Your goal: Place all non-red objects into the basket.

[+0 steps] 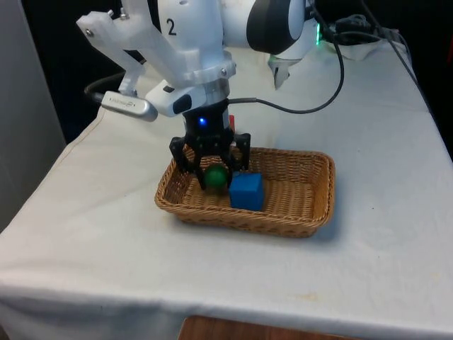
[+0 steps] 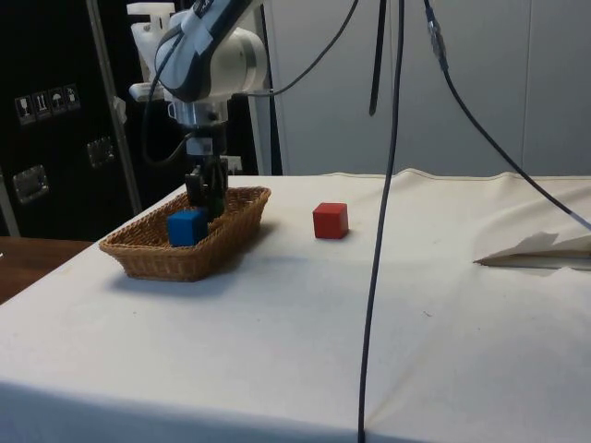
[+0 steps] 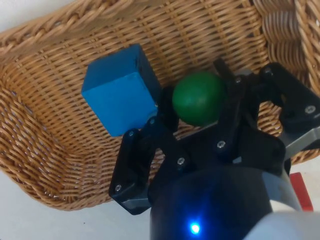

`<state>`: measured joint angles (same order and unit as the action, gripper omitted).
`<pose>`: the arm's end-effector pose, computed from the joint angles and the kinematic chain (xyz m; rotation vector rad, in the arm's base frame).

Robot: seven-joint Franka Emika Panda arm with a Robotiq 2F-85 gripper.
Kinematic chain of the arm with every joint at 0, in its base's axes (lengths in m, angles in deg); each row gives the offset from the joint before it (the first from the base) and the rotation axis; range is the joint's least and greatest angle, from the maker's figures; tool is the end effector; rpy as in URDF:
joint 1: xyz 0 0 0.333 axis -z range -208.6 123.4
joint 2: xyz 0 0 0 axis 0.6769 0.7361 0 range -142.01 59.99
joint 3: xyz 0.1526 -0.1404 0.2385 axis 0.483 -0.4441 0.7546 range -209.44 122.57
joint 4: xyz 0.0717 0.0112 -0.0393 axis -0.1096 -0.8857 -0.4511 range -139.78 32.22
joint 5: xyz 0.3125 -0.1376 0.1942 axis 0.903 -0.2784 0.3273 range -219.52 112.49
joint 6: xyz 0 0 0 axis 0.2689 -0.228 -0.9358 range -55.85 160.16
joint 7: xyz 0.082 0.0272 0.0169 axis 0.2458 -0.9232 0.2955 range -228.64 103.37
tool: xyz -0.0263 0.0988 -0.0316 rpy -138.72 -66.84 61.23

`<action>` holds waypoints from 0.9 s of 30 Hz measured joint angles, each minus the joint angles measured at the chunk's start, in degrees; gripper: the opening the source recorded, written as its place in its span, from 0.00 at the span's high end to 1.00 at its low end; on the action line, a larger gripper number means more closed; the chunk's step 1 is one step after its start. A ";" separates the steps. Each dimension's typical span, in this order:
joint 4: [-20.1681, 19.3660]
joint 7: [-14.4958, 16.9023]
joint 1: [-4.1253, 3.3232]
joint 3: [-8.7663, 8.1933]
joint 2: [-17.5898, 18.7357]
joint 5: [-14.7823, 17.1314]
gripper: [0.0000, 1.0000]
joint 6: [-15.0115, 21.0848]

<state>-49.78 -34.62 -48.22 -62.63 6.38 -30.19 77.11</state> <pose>0.7053 -0.1204 0.1970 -3.0915 -0.1350 -0.0823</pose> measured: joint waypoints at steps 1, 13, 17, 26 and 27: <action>0.00 0.00 0.00 0.00 0.00 0.00 1.00 0.00; 0.40 0.06 0.00 -0.11 0.06 0.00 1.00 -0.11; 0.52 0.06 0.00 -0.17 -0.11 0.00 1.00 -0.23; 0.40 0.11 0.00 -0.23 -0.52 -0.06 1.00 -0.46; 0.40 0.11 0.00 -0.23 -0.52 -0.06 1.00 -0.46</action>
<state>-49.38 -34.50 -48.22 -62.86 5.86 -30.25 76.65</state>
